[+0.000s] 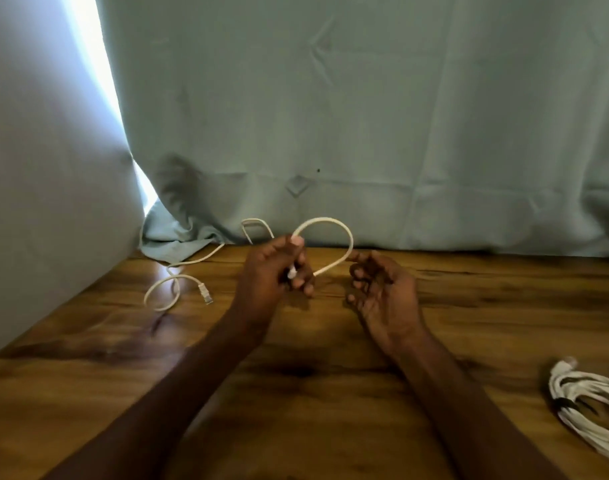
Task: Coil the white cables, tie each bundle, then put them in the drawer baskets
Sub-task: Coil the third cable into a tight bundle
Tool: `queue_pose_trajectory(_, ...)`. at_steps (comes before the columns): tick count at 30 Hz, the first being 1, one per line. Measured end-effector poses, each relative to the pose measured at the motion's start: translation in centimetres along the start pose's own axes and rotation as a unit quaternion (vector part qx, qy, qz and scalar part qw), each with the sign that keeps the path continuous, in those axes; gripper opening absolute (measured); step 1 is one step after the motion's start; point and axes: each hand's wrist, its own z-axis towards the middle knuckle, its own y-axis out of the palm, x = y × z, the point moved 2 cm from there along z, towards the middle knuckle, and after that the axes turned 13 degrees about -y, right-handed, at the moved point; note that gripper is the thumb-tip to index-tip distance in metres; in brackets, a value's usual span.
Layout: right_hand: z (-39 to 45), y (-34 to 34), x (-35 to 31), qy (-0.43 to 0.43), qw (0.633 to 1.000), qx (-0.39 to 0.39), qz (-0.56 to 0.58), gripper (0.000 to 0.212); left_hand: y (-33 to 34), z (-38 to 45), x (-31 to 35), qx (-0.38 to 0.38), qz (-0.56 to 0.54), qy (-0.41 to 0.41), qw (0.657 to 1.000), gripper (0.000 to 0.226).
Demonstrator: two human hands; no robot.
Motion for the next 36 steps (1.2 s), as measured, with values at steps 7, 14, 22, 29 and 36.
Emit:
queue_pose_trajectory(7,-1.9,3.3,1.2,-0.048,0.981,-0.151,-0.111,0.028,-2.2,-1.5,1.7,-0.154,-0.185,-0.129,0.962,0.031)
queue_pose_trajectory(14,-3.3,5.3,0.5,0.02,0.984,-0.152,0.088,0.035,-3.5,-1.8,2.0,-0.155,-0.296,-0.174,0.926,0.035)
queue_pose_trajectory(22,-4.0,4.3,1.2,-0.04,0.898,-0.176,-0.401,0.028,-4.5,-1.7,3.4,-0.085,-0.48,-0.081,0.869,0.038)
queue_pose_trajectory(29,-6.7,7.5,2.4,-0.22,0.67,-0.439,-0.557,0.012,-4.5,-1.3,3.3,0.032,-0.126,-0.001,0.991,0.037)
queue_pose_trajectory(36,-6.3,6.8,-0.8,-0.291,0.795,-0.362,-0.39,0.015,-4.4,-2.1,2.4,0.022,0.234,-0.045,0.971,0.04)
